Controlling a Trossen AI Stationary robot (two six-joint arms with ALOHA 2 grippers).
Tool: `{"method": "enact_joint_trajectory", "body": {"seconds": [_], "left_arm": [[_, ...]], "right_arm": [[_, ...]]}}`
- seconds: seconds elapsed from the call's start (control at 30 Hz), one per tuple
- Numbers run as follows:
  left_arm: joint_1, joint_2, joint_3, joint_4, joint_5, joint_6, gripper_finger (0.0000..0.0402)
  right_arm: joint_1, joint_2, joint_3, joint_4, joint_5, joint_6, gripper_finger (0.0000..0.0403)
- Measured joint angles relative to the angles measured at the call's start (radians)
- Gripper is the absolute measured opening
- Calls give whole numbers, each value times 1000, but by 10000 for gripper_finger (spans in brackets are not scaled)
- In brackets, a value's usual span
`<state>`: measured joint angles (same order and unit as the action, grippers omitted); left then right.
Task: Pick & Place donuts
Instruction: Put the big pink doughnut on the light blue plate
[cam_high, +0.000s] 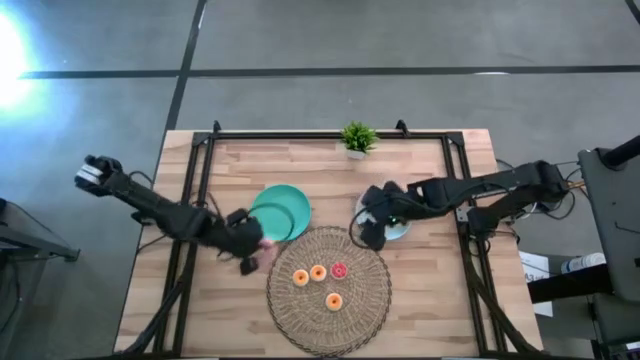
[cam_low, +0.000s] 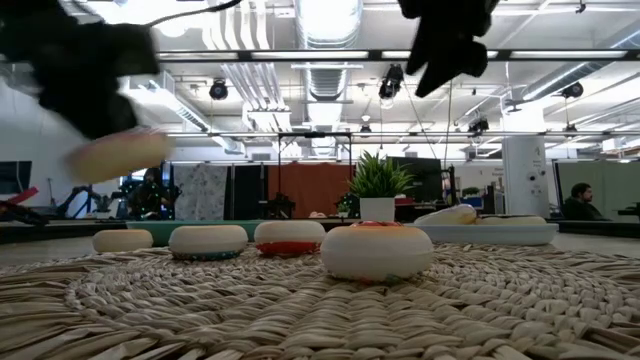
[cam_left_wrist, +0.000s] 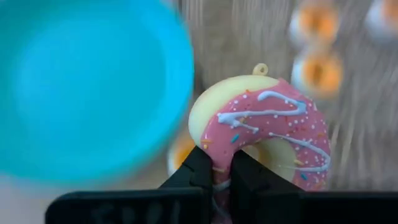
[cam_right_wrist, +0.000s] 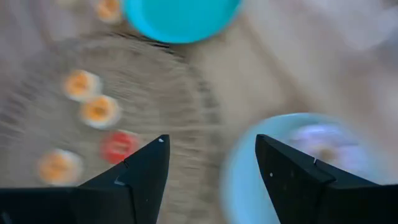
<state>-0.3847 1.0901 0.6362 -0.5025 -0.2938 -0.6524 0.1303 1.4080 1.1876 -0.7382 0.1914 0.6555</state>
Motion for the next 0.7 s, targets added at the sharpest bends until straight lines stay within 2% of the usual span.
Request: {"method": "enact_joint_trajectory", "body": {"seconds": [0.13,0.3,0.47,0.7], "left_arm": [[163,19,47,175,41,210,1],[247,102,159,217,44,383,1],[259,239,297,225,46,492,1],[275,404,426,223,48,511,1]], "right_arm": [[-4,5,-84,286,-63,233,228],[-10,6,-178,585,-54,461,228],[-18,37,-233,645,-54,594,228],[-17,49,-239,707,-53,599,228]]}}
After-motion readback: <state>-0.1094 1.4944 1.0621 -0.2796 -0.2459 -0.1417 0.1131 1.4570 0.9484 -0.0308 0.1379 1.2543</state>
